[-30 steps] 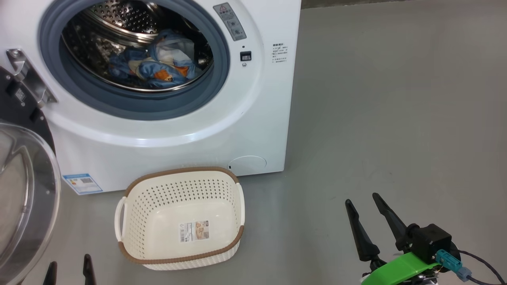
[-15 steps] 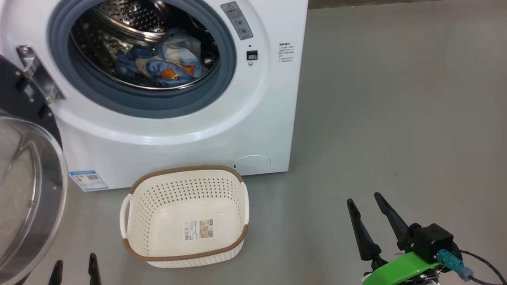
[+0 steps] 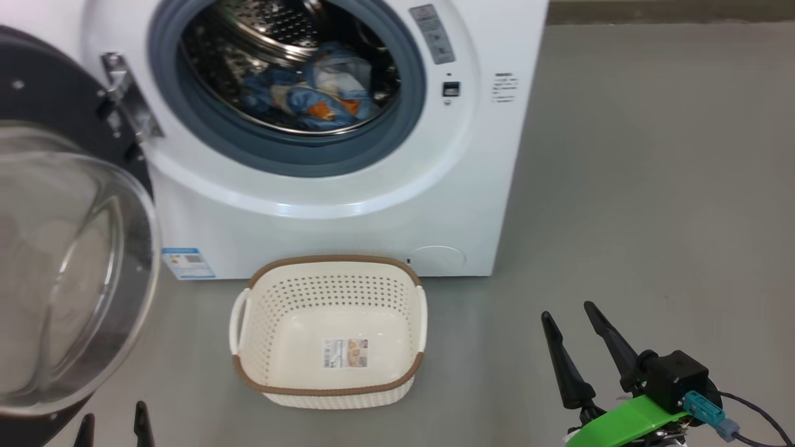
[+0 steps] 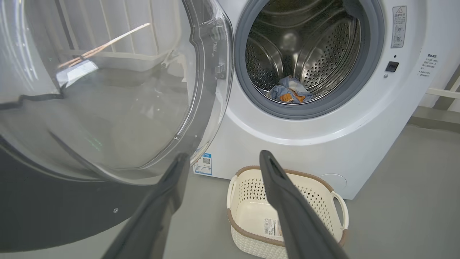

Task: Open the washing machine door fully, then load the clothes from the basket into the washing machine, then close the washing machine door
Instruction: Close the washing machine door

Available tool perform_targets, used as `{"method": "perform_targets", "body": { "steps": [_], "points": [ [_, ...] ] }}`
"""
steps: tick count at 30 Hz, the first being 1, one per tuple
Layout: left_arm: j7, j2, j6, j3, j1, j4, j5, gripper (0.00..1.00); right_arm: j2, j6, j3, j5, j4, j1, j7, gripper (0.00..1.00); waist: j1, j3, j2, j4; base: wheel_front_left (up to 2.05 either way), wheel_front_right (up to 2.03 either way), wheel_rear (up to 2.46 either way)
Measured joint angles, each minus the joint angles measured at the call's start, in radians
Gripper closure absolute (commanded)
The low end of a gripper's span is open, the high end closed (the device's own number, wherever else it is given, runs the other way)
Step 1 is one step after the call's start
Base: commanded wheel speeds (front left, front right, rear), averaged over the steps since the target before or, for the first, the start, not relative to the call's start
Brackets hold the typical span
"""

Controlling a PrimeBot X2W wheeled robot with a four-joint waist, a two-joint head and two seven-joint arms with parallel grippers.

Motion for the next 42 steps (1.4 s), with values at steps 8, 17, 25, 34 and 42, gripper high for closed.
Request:
{"method": "perform_targets", "body": {
  "steps": [8,17,25,34,42],
  "points": [
    [0.000,0.000,0.011,0.019,0.001,0.018,-0.001,0.00,0.000,0.000,0.017,0.000,0.006,0.001,0.000,0.00,0.0000,-0.008,0.0000,0.079,0.00,0.00,0.00],
    [0.000,0.000,0.021,0.024,0.001,0.027,-0.020,0.00,0.000,0.000,0.022,0.000,0.007,0.001,0.000,0.00,0.0000,-0.013,0.0000,0.171,0.00,0.00,0.00],
    [0.000,0.000,0.037,0.027,0.001,0.032,-0.037,0.00,0.000,0.000,0.026,0.000,0.011,0.001,0.000,0.00,0.0000,-0.016,0.0000,0.245,0.00,0.00,0.00],
    [0.000,0.000,0.053,0.032,0.002,0.041,-0.056,0.00,0.000,0.000,0.035,0.000,0.015,0.001,0.000,0.00,0.0000,-0.023,0.0000,0.344,0.00,0.00,0.00],
    [0.000,0.000,0.072,0.047,0.007,0.039,-0.087,0.00,0.001,0.000,0.062,-0.019,0.025,-0.008,0.000,0.00,0.0000,-0.008,0.0000,0.409,0.00,0.00,0.00]
  ]
}}
